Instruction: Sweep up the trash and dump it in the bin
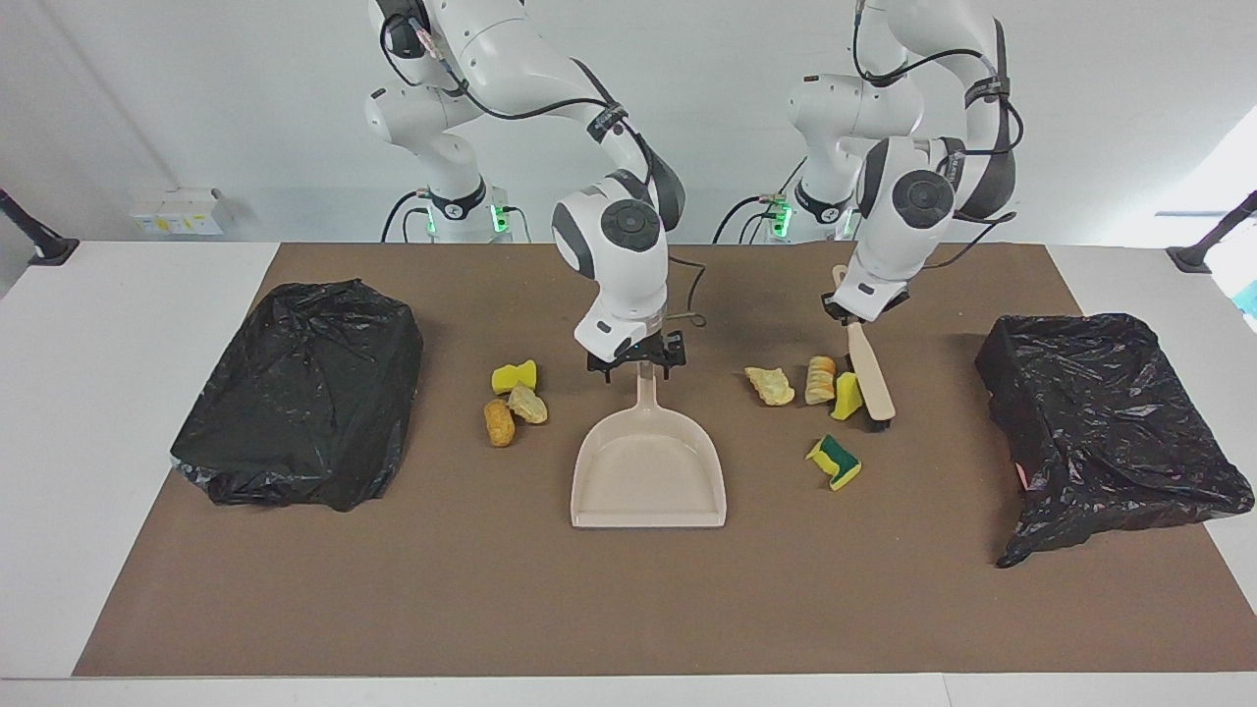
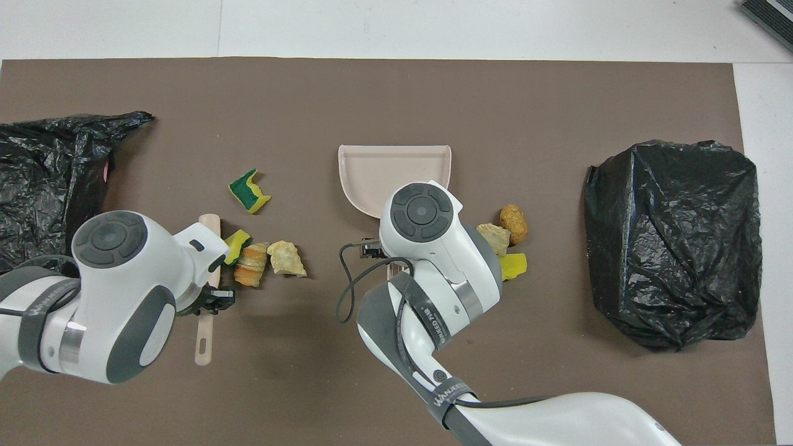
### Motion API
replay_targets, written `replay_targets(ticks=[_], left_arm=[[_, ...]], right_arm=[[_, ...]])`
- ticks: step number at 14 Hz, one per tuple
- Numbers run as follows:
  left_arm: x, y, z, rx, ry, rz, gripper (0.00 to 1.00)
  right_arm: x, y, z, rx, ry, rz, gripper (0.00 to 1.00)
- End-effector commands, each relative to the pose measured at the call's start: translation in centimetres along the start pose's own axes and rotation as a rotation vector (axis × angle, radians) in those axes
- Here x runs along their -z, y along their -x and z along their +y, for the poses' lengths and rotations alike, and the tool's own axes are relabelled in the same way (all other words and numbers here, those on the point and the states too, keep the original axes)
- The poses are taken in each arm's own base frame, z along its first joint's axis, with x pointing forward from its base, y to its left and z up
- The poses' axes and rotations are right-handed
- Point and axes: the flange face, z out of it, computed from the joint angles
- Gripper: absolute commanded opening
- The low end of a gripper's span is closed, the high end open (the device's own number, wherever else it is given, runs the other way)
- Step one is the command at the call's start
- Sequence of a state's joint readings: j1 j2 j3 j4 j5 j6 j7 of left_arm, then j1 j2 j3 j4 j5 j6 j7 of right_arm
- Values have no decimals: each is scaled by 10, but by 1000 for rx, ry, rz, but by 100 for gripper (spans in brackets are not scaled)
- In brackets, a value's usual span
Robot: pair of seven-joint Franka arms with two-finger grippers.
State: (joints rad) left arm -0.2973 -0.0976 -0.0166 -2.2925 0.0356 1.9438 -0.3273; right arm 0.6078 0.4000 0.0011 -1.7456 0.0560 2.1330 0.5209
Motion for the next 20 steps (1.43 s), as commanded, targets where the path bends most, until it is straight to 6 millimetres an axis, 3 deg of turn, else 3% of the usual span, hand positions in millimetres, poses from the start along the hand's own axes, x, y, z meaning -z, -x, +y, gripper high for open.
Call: replay_targets(ticks=[1, 3, 4, 5, 6, 10, 13, 14, 16, 17, 20], left_arm=[[3, 20, 27, -44, 28, 19, 0], [6, 21, 32, -27, 28, 12, 0], [8, 19, 33, -28, 28, 13, 0], [13, 14, 27, -15, 33, 15, 0], [20, 11, 23, -6, 40, 24, 0], [54, -12, -17, 65, 65, 61, 0], [66, -41, -15, 43, 97, 152, 0], [58, -59, -6, 26, 103, 166, 0], [44, -94, 13, 7, 96, 154, 0], [40, -99, 16, -5, 95, 147, 0], [32, -84, 9, -81, 63, 49, 0]], right_arm=[[2, 3, 4, 37, 13, -5, 96], [1, 3, 4, 51, 13, -6, 63], [2, 2, 5, 50, 12, -7, 42], [1, 2, 5, 40, 5, -12, 14], [1, 2, 5, 16, 4, -18, 0], [8, -5, 9, -3, -11, 4, 0], [21, -10, 20, 169, -59, 7, 0], [32, -12, 26, 228, -59, 22, 0], [62, -17, 62, 375, -50, 21, 0], [72, -11, 79, 487, -36, -33, 0], [72, -9, 117, 819, 29, -78, 0]])
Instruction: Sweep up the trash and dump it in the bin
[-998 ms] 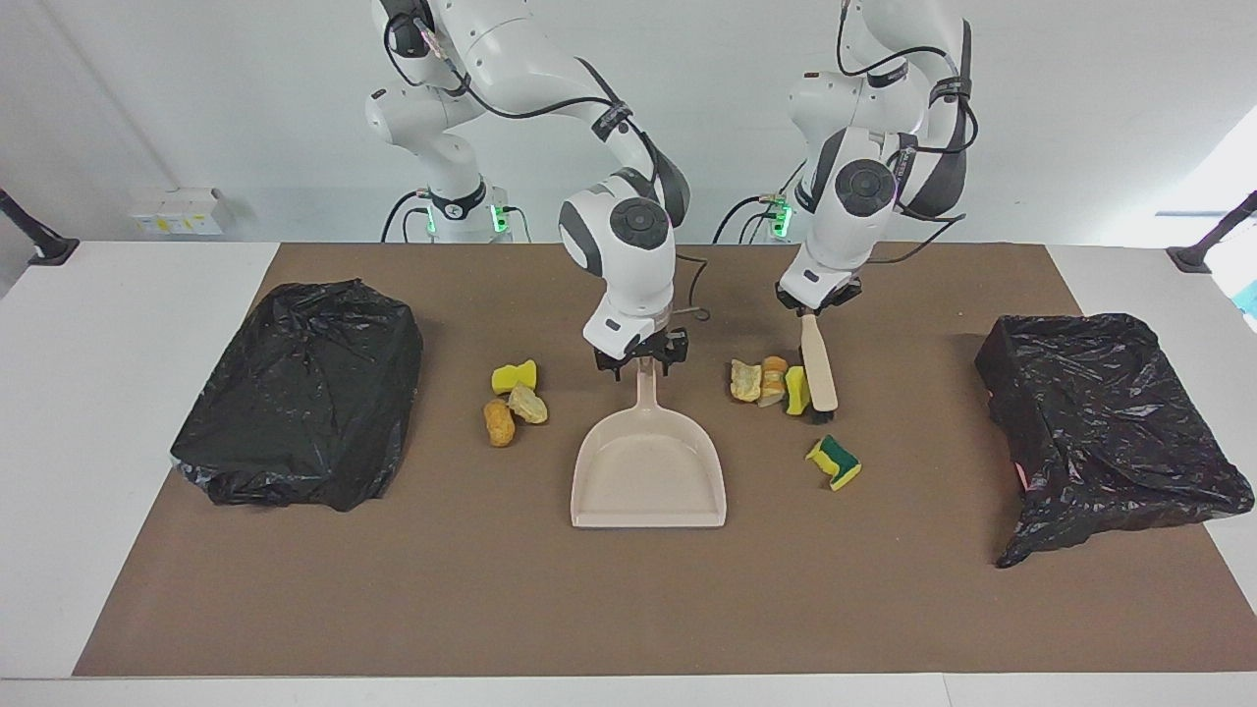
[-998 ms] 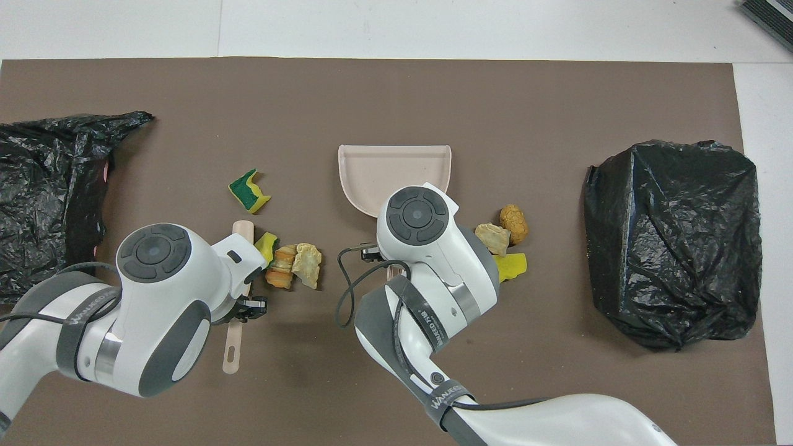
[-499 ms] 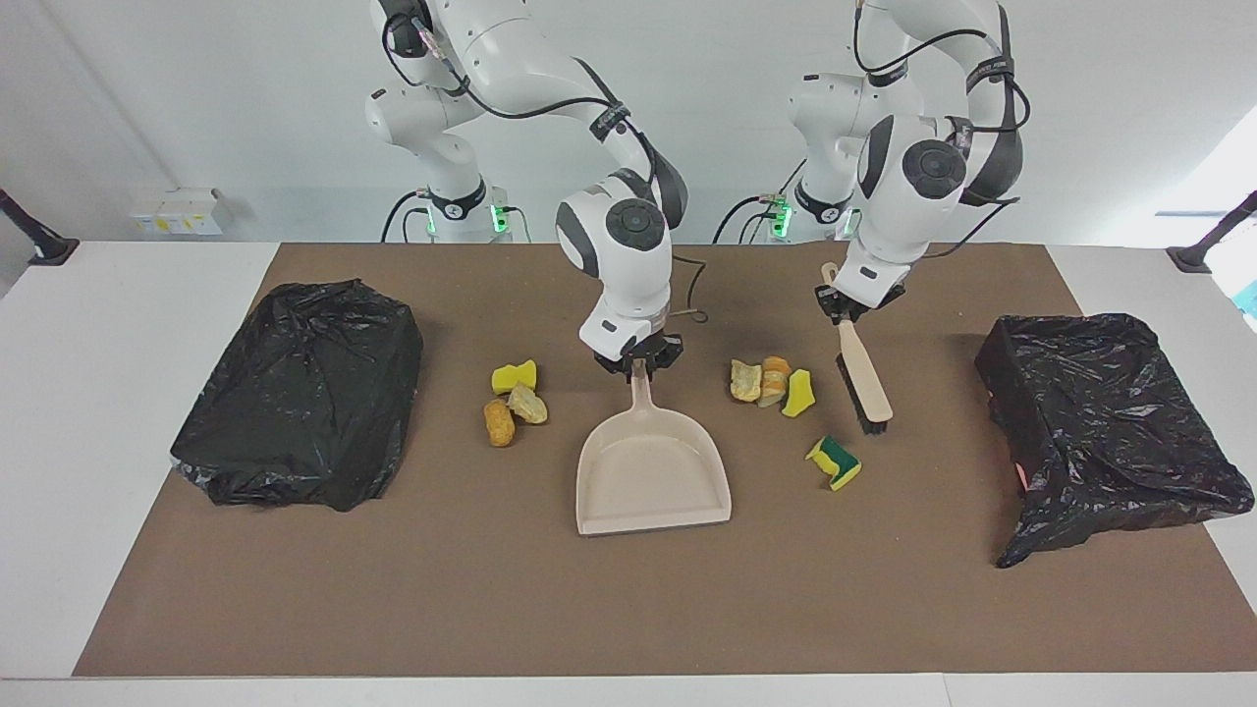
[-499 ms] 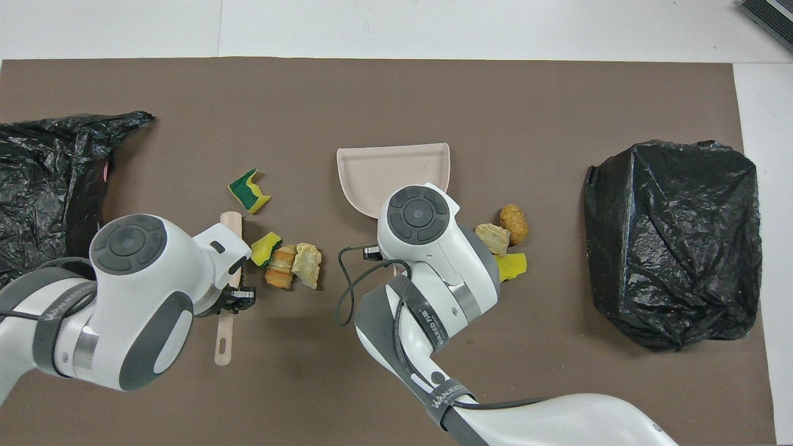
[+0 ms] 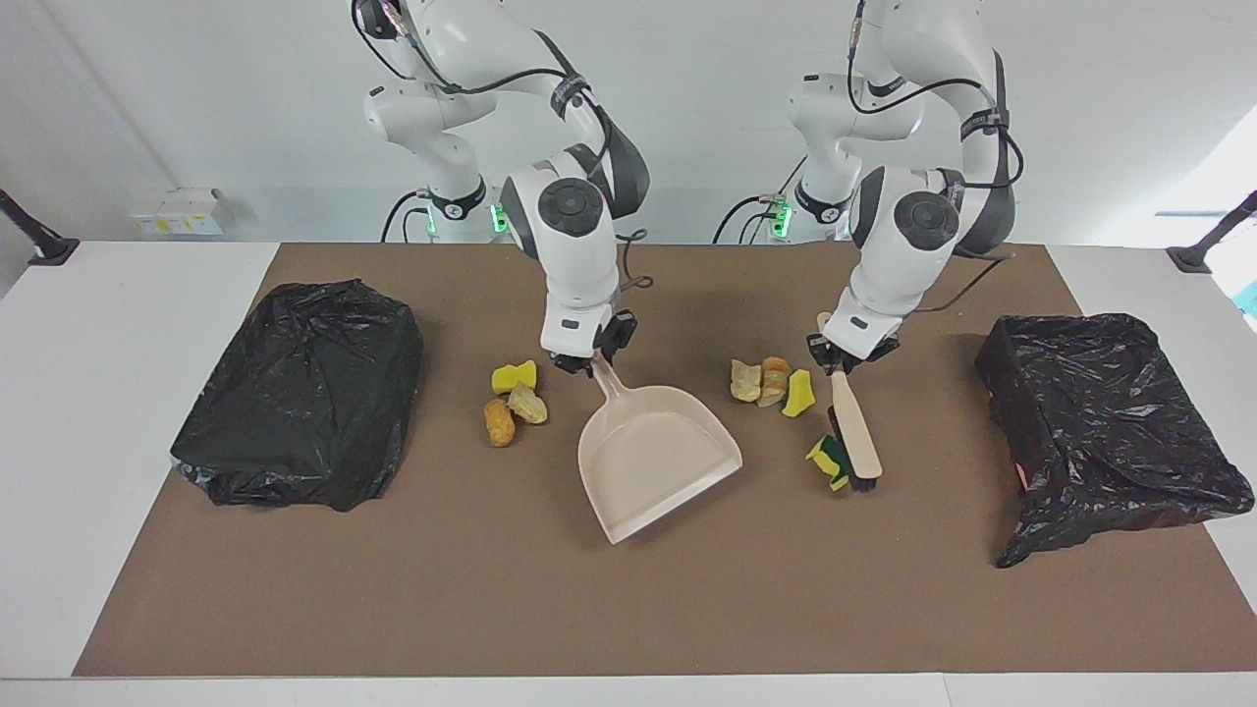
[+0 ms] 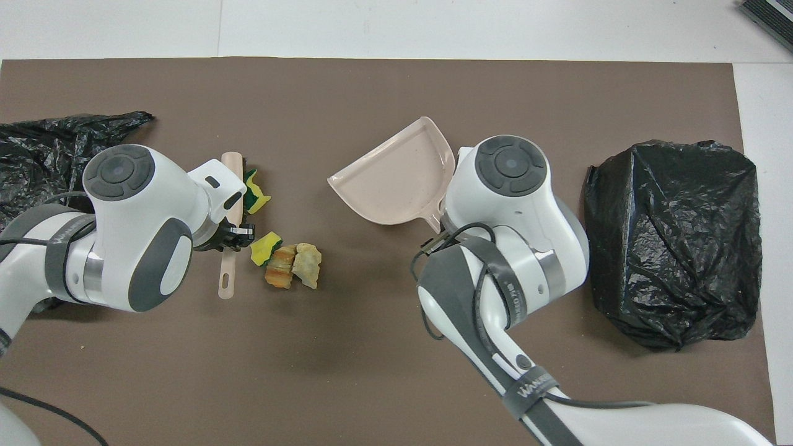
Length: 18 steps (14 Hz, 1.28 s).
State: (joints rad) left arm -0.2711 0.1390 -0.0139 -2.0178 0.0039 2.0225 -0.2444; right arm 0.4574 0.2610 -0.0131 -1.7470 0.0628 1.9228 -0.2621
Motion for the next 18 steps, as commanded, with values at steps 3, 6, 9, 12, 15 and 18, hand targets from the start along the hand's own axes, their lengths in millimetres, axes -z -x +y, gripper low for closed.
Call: replay_targets(ticks=[3, 6, 9, 12, 15, 18], left_arm=[[11, 27, -17, -39, -26, -180, 0], [22, 53, -37, -19, -30, -236, 0], [34, 93, -50, 23, 29, -225, 0], [46, 96, -51, 41, 41, -195, 0], [54, 91, -48, 64, 84, -152, 0], [61, 88, -37, 132, 120, -134, 0]], right_arm=[[-3, 21, 23, 439, 104, -67, 0], [-17, 22, -1, 539, 147, -101, 0], [-34, 22, -20, 572, 142, -113, 0], [-44, 19, -32, 591, 139, -123, 0], [-55, 15, -42, 607, 150, -95, 0], [-54, 12, -50, 623, 155, -85, 0]])
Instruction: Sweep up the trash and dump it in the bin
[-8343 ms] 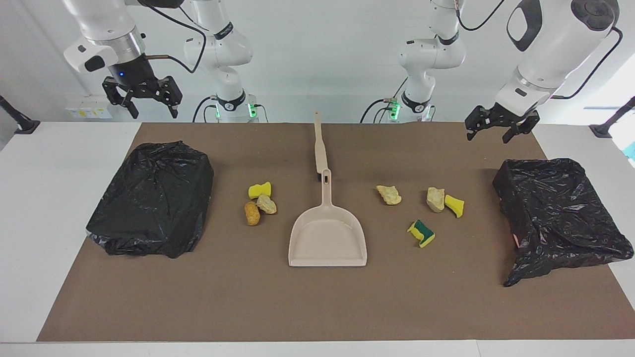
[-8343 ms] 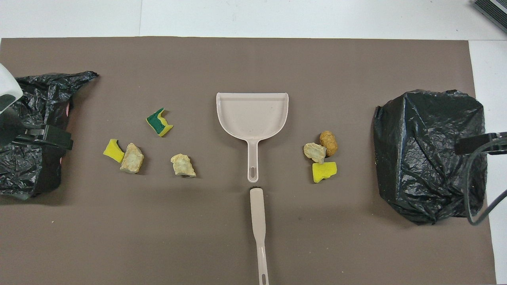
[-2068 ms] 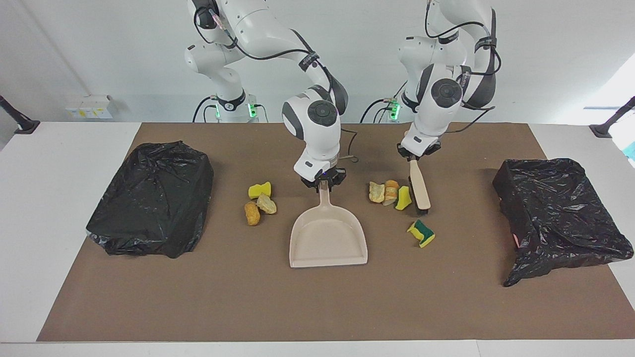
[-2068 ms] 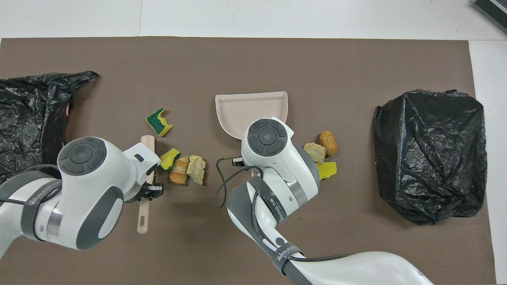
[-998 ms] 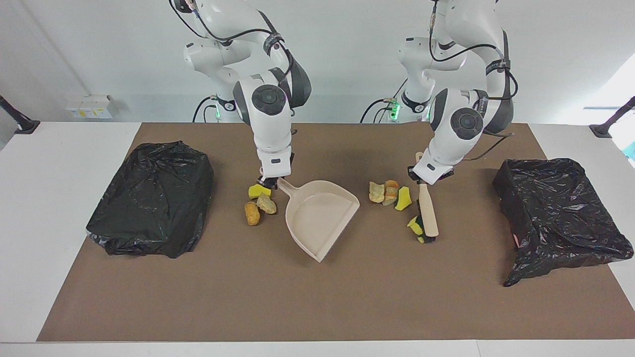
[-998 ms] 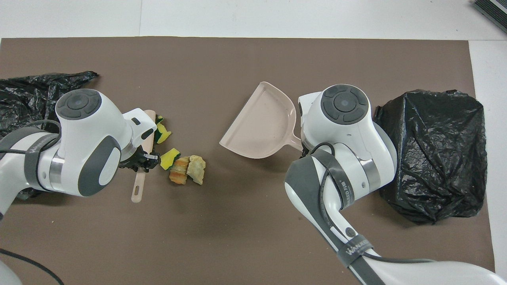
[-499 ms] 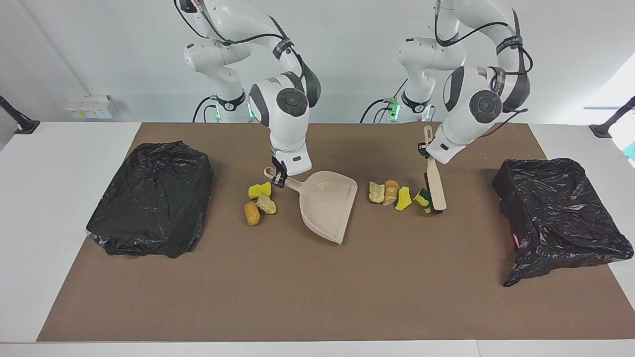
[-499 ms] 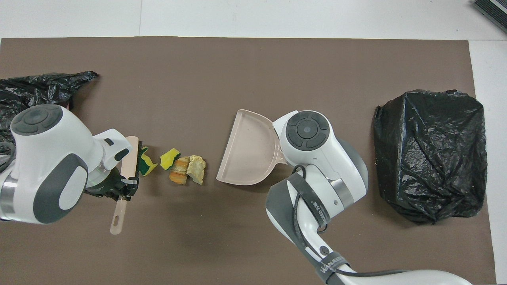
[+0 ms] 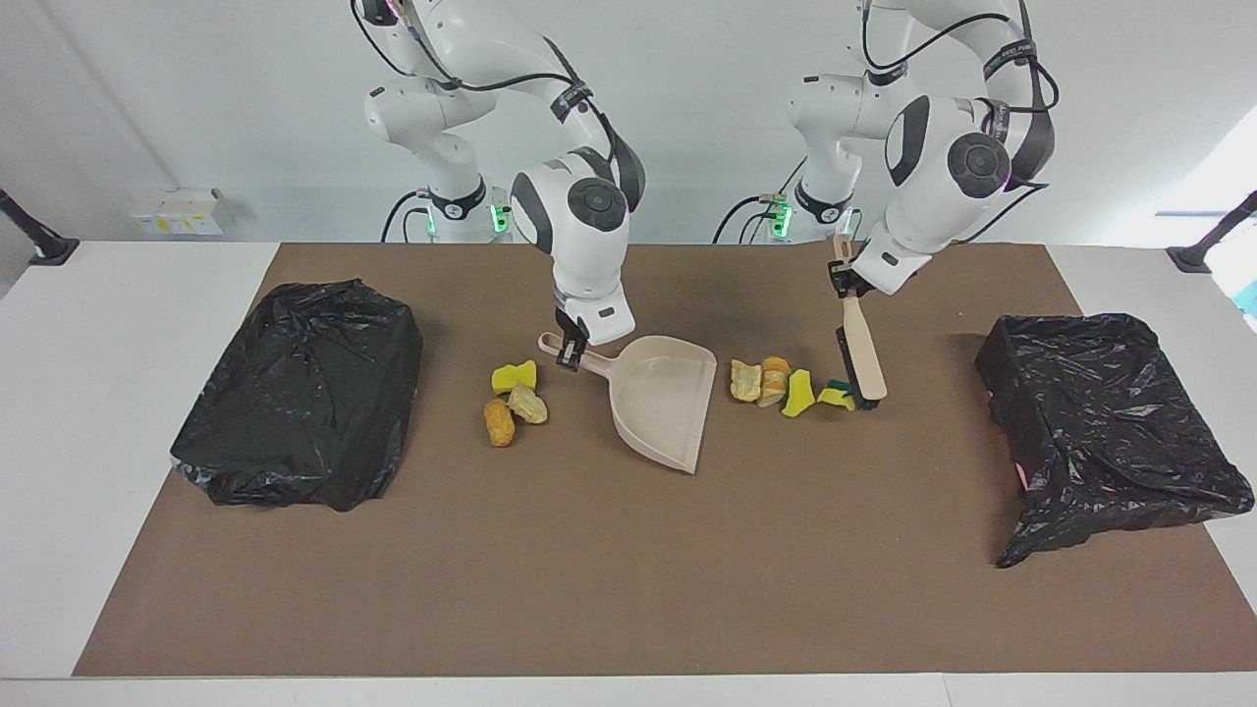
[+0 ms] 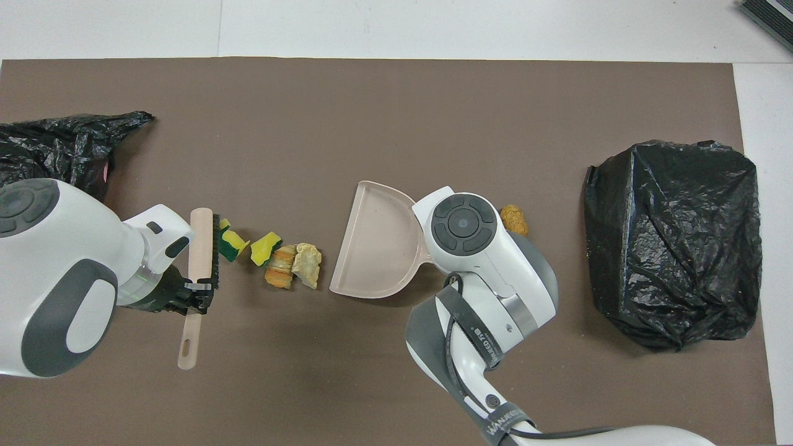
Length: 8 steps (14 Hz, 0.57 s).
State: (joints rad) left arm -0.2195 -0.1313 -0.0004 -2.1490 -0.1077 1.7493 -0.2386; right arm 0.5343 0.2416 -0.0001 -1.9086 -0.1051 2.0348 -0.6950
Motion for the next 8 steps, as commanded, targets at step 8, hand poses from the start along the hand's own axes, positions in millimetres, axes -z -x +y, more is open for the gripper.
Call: replay_targets(ticks=[8], left_arm=[[27, 23, 5, 0, -105, -63, 0]], right_arm=[[13, -23, -37, 73, 24, 1, 0]])
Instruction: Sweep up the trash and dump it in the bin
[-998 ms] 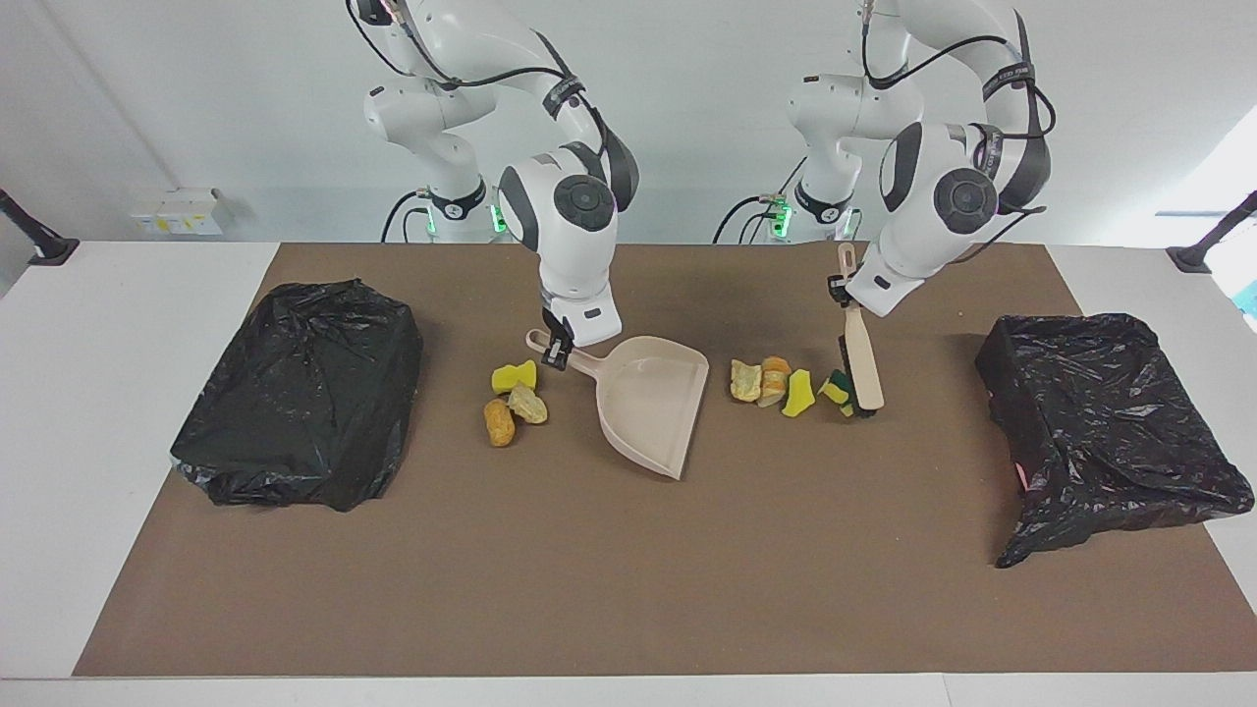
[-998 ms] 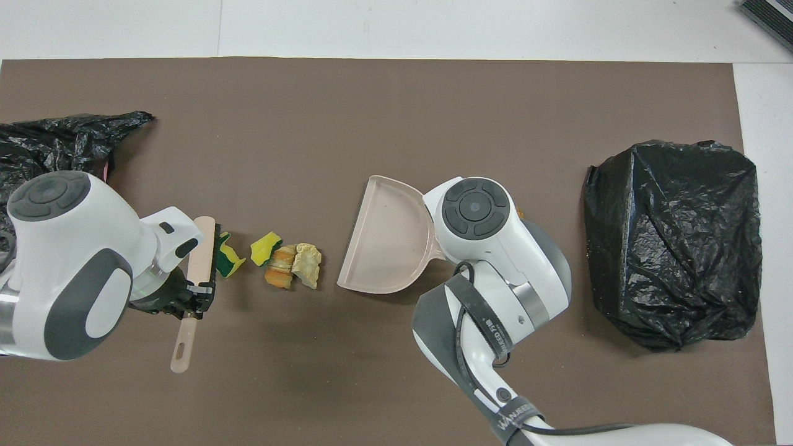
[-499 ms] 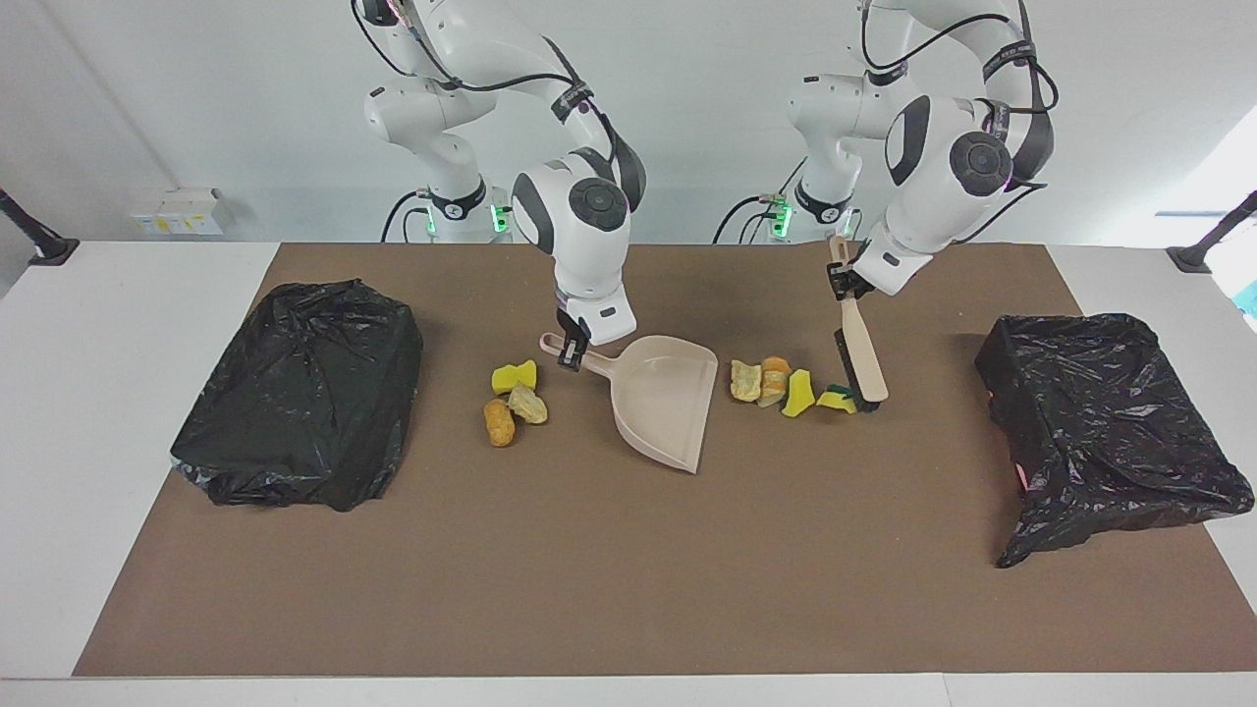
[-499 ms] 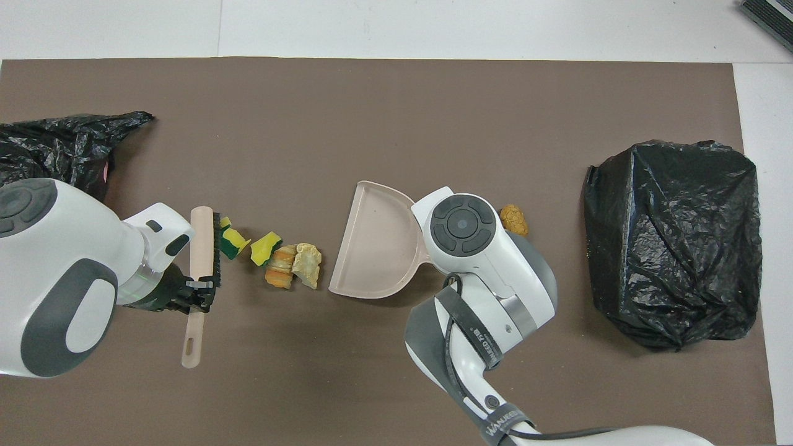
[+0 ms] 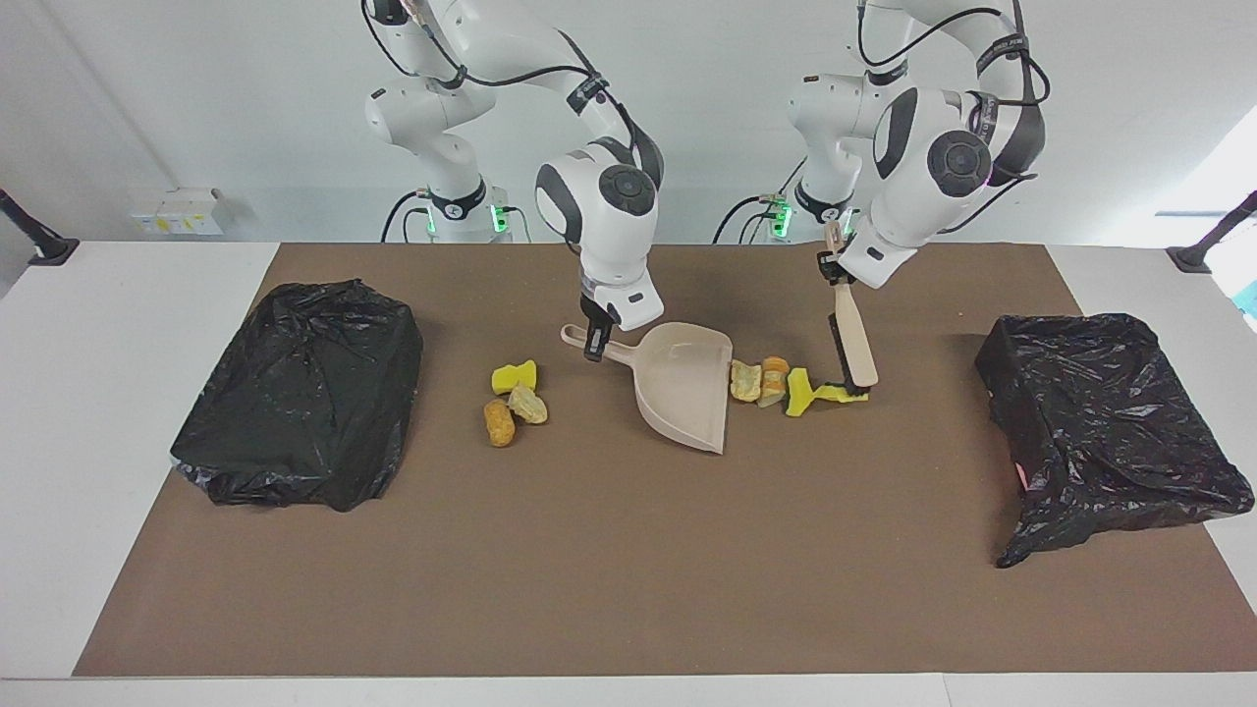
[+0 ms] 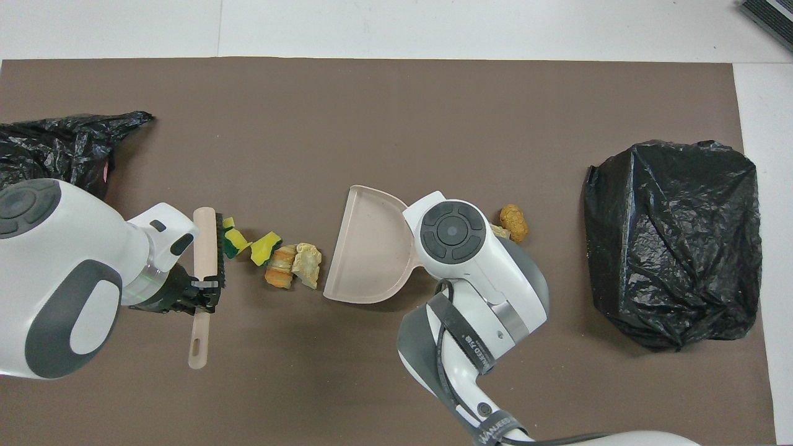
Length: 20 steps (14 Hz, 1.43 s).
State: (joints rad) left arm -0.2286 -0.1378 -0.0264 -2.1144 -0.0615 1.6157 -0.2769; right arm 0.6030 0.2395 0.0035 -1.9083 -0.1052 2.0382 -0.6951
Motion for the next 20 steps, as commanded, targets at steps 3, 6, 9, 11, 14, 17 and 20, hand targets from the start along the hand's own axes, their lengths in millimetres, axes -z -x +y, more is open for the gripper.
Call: replay_targets(ticks=[3, 6, 9, 11, 14, 17, 20], left_arm=[[26, 8, -17, -15, -21, 2, 0], [23, -4, -54, -2, -2, 39, 0], [10, -16, -90, 17, 25, 94, 0], [-3, -17, -118, 63, 44, 95, 0], [-53, -20, -122, 82, 41, 99, 0], [-76, -21, -101, 94, 31, 113, 0], [-84, -28, -72, 60, 21, 132, 0]], right_arm=[[6, 6, -1, -2, 8, -8, 0], [2, 7, -2, 13, 2, -10, 0], [3, 4, 0, 16, 15, 2, 0], [-5, -3, -3, 29, 16, -6, 0], [-4, -10, -10, 51, 22, -8, 0], [-4, -10, -10, 47, 18, -5, 0], [-5, -10, -11, 43, 15, -6, 0]])
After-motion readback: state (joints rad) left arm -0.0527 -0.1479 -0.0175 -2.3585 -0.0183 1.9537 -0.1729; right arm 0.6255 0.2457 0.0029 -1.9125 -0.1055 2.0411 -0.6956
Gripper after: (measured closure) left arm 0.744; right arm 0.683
